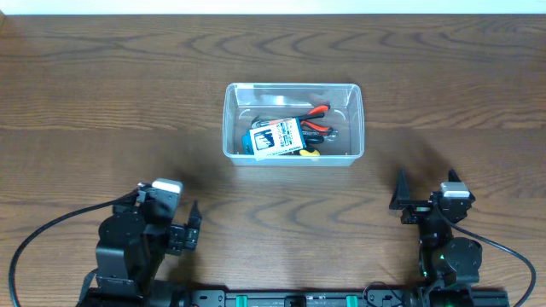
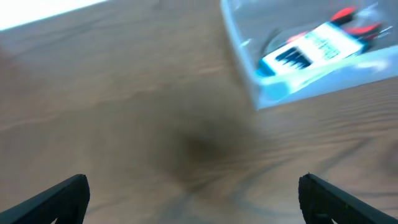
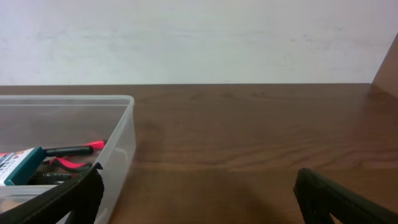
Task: Pack container
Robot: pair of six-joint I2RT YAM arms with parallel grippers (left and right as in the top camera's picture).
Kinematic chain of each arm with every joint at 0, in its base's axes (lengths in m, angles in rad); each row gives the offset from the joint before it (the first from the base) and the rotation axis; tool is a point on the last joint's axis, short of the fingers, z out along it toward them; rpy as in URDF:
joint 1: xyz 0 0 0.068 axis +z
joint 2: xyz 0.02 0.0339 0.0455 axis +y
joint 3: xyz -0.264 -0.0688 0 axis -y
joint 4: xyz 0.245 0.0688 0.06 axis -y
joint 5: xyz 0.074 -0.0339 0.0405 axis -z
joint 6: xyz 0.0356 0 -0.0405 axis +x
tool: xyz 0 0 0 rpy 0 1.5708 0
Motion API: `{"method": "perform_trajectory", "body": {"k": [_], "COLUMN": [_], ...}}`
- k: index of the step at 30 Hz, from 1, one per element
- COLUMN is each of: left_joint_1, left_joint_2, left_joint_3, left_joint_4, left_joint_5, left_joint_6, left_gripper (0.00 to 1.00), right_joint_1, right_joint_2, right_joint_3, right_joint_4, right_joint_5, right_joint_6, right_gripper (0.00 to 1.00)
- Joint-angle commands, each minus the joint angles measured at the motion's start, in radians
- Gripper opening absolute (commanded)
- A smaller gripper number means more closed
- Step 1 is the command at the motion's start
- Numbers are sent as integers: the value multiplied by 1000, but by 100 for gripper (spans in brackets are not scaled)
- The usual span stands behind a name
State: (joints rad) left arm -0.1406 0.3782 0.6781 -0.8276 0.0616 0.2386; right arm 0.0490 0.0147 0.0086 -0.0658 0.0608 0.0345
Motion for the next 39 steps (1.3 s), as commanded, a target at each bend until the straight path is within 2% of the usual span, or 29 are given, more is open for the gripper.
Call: {"method": "perform_trajectory", "body": {"k": [1, 4, 13, 17, 21, 24, 30, 37, 39], "left_joint_1": [-5, -5, -5, -5, -5, -5, -5, -5, -5], "left_joint_2": [-57, -135, -371, -377, -377, -377, -377, -377, -377], "left_joint_3": [-9, -42, -313, -451, -574, -625, -671, -674, -674], "left_joint_4": [55, 145, 439, 628, 856, 965, 971, 753, 754], "left_joint_5": [164, 213, 215, 214, 124, 37, -82, -80, -72], "left_joint_6": [-52, -112, -140, -147, -147, -146, -147, -184, -189], "left_gripper": [98, 98, 98, 98, 98, 98, 98, 98, 98], "right_joint_1": [-5, -5, -5, -5, -5, -5, -5, -5, -5], "right_joint_2": [-10, -10, -10, -10, -10, -10, -10, -10, -10], "right_joint_3": [-3, -3, -3, -3, -3, -3, -3, -3, -3], "right_joint_4": [-1, -1, -2, -2, -2, -2, -1, -2, -2], "right_joint_5": [17, 17, 17, 17, 17, 17, 17, 17, 17], "right_joint_6": [13, 13, 13, 13, 13, 13, 13, 13, 13], "right_gripper": [99, 99, 99, 99, 99, 99, 99, 99, 99]}}
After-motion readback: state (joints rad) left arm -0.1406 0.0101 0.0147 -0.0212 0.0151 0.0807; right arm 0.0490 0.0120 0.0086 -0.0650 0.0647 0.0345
